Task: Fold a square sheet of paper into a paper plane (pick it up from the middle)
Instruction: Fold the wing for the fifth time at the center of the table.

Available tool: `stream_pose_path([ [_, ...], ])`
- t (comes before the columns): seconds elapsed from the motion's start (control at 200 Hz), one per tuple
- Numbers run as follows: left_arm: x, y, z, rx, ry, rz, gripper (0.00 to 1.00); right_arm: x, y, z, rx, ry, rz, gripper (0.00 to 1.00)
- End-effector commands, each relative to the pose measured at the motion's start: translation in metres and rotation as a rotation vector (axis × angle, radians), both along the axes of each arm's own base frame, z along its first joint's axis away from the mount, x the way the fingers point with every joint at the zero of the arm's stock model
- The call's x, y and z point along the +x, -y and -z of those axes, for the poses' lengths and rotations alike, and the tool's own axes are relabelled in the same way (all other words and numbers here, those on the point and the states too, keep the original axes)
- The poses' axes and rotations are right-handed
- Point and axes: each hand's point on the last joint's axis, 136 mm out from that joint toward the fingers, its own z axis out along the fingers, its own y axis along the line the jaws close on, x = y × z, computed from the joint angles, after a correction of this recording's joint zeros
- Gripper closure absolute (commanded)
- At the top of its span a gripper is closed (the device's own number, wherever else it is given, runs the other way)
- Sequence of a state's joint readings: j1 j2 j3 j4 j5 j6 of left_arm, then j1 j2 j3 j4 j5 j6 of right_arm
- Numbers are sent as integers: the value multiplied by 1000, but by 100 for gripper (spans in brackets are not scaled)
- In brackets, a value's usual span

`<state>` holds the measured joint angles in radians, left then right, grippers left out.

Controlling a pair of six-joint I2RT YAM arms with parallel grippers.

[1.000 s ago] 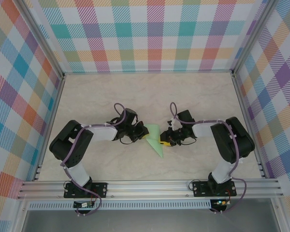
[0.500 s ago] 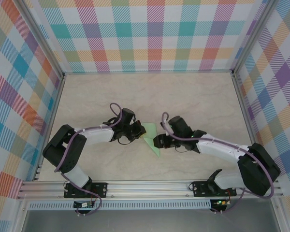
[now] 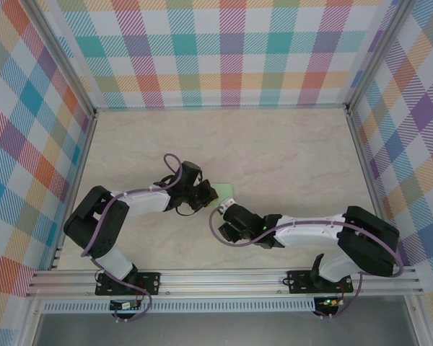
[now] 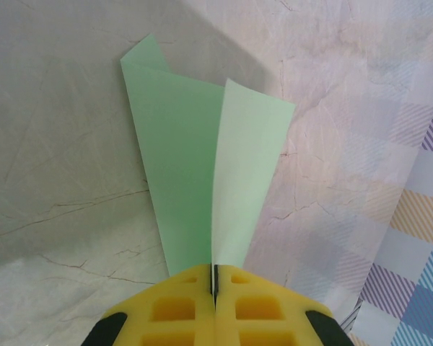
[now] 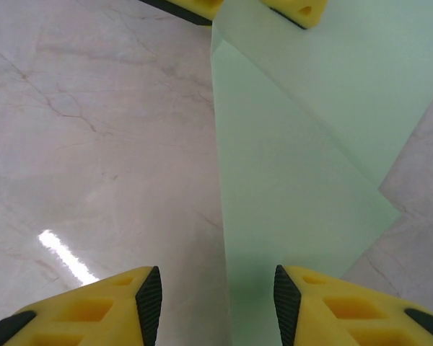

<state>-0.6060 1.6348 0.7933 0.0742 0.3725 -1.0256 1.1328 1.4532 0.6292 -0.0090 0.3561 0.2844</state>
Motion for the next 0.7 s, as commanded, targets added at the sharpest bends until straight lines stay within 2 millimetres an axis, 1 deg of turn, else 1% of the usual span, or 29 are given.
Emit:
stream_pose_path([
  [0.0,-1,-5,1,10,-14,-10,100,17,-2,-9,-59,119,33,54],
  [0.075,-1,-6,1,12,-15,-12,100,19,2,-7,-88,131,61,57],
  [0.26,-1,-6,1,15,-14,-9,100,15,2,-1,-110,123,59,64],
  [0.39,-2,-6,2,8,-16,-9,100,14,5,4,-118,105,79,69],
  [0.605,-3,-7,-1,9,-11,-15,100,14,5,4,-115,101,88,73],
  [0.65,-3,-8,-1,8,-10,-15,100,14,4,3,-113,98,91,76],
  [0.695,-4,-8,-1,16,-8,-6,100,14,5,3,-119,101,86,77],
])
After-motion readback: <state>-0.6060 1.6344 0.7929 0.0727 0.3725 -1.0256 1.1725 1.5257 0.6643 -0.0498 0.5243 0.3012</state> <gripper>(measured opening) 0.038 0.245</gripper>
